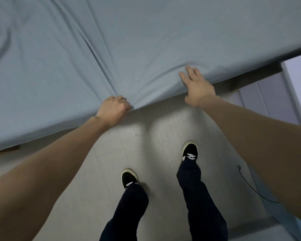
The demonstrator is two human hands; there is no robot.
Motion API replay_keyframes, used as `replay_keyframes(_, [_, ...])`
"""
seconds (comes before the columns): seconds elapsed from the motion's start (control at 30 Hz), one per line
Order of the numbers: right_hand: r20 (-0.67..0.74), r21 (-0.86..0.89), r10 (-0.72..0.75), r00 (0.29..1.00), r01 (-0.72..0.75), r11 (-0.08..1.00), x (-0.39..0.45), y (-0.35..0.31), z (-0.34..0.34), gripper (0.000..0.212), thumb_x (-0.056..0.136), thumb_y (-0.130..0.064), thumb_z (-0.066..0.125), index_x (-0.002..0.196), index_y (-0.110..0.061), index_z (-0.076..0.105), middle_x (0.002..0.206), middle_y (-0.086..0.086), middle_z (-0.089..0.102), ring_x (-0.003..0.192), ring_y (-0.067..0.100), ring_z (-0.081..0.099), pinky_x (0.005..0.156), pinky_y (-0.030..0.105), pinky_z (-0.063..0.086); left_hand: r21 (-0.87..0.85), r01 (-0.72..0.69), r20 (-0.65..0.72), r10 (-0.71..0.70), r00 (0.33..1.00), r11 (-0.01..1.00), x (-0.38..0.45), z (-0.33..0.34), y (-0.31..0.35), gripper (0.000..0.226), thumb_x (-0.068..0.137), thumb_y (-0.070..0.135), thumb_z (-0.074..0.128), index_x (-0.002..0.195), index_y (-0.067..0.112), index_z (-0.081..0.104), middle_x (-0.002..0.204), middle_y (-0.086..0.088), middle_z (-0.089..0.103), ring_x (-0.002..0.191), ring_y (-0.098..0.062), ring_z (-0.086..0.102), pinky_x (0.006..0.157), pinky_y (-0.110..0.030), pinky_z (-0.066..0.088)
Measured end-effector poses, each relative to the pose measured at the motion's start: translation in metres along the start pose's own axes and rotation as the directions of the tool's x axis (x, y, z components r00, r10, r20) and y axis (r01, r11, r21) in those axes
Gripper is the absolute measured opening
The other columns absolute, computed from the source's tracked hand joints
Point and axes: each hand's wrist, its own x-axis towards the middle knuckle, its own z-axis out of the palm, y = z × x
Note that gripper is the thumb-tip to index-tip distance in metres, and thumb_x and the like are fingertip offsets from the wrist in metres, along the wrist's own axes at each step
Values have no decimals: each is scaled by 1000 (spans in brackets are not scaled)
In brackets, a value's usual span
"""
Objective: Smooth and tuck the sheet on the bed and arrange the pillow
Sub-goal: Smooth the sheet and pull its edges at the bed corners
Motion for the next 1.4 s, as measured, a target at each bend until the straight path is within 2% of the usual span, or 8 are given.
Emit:
replay_keyframes(0.17, [-9,-12,-31,999,31,999,1,4,1,96,85,-15,67,159,-32,9,168,-6,-4,155,20,-2,116,40,32,40,165,-19,-165,986,985,-6,-10,-11,30,74,27,71,100,14,63,97,-12,67,94,-33,60,77,-41,47])
replay_keyframes(0.3, [-115,-37,-74,991,70,997,2,-6,5,94,84,-14,68,159,-25,14,168,5,5,155,25,6,123,38,19,73,462,36,-465,884,884,-36,-9,-55,45,72,25,75,110,8,56,109,-17,60,107,-37,53,81,-47,46])
replay_keyframes(0.53, [-86,-80,-322,943,315,946,7,-82,13,87,84,-10,62,159,-22,19,168,5,8,155,23,9,124,39,17,-175,460,-21,-471,882,870,-78,-3,-79,29,89,28,68,113,11,70,117,-14,67,118,-34,54,86,-47,50])
replay_keyframes(0.63, [-53,-65,-400,915,396,916,9,-132,10,84,87,-15,61,159,-22,19,168,5,8,155,23,10,124,40,16,-235,494,87,-488,868,837,-96,-7,-90,58,82,45,72,131,19,55,137,-11,53,130,-32,43,102,-48,43])
replay_keyframes(0.77, [-25,-84,-490,872,486,870,4,-217,-1,73,93,-28,58,157,-18,25,166,10,18,151,28,22,121,39,21,-376,620,98,-635,766,689,-148,-19,-115,76,86,53,63,149,26,30,153,-6,36,140,-28,35,110,-49,37])
replay_keyframes(1.07, [-24,-67,-608,793,606,793,-79,-452,-56,57,97,-31,50,151,-17,38,142,10,51,125,34,53,97,44,48,-617,730,160,-861,484,296,-356,-69,-167,51,92,42,58,136,18,50,136,-8,58,123,-28,55,104,-42,43])
replay_keyframes(1.3, [-32,33,-616,787,617,787,-174,-626,-69,47,98,-31,48,145,-22,47,130,0,61,115,23,60,89,37,48,-747,656,128,-944,303,110,-519,-118,-206,21,89,37,58,75,22,60,85,-2,69,89,-28,64,73,-32,45])
replay_keyframes(1.4, [-3,97,-620,784,618,781,-203,-695,-72,45,97,-31,49,142,-23,50,128,-4,62,113,21,61,89,35,46,-769,639,170,-957,236,21,-577,-132,-236,20,88,33,58,74,18,60,77,-1,68,85,-28,64,74,-35,50])
